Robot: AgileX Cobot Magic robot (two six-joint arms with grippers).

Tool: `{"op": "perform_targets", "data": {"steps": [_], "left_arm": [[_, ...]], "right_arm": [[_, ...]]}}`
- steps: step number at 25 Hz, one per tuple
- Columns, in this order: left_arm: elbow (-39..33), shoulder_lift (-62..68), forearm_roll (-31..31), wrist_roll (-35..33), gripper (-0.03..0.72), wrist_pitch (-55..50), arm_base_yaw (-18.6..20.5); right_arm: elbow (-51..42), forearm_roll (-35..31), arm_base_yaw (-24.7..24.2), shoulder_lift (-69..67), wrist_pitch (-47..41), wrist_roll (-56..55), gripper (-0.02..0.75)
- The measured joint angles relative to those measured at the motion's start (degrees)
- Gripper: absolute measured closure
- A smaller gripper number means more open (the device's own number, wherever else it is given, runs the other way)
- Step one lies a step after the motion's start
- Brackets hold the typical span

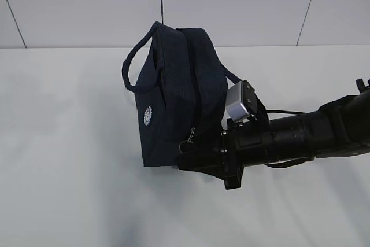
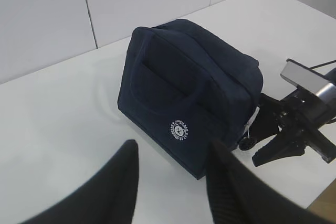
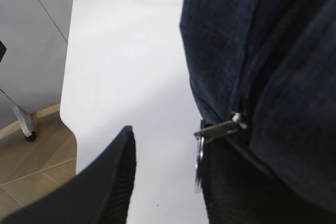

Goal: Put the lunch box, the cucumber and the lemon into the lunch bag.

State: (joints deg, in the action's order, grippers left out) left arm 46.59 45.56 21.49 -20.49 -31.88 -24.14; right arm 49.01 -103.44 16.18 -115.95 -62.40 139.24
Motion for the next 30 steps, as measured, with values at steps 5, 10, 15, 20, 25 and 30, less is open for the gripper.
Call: {"op": "perform_targets", "data": {"steps": [5,10,15,20,25,30], "left_arm": [[0.0,0.0,0.0,0.0,0.379,-0.1,0.0],[0.0,0.0,0.0,0.0,0.379,-0.3,0.0],[0.0,0.0,0.0,0.0,0.379,-1.3,0.0],[0.0,0.0,0.0,0.0,0.379,-1.2,0.0],[0.0,0.0,0.0,0.0,0.379,-1.4,0.0],[0.0,0.0,0.0,0.0,0.379,-1.4,0.0]], "right_arm": [[0.0,0.0,0.0,-0.1,0.2,-0.2,0.545],[0.0,0.0,0.0,-0.2,1.1,-1.0,0.56],[0.0,0.0,0.0,-0.2,1.8,-1.8,0.561],[0.0,0.0,0.0,-0.2,3.2,-4.6,0.561],[0.3,0.0,0.0,-0.2,4.4,-7.5,0.561],[1.4,0.0,0.0,-0.2,4.4,-8.6,0.561]]}}
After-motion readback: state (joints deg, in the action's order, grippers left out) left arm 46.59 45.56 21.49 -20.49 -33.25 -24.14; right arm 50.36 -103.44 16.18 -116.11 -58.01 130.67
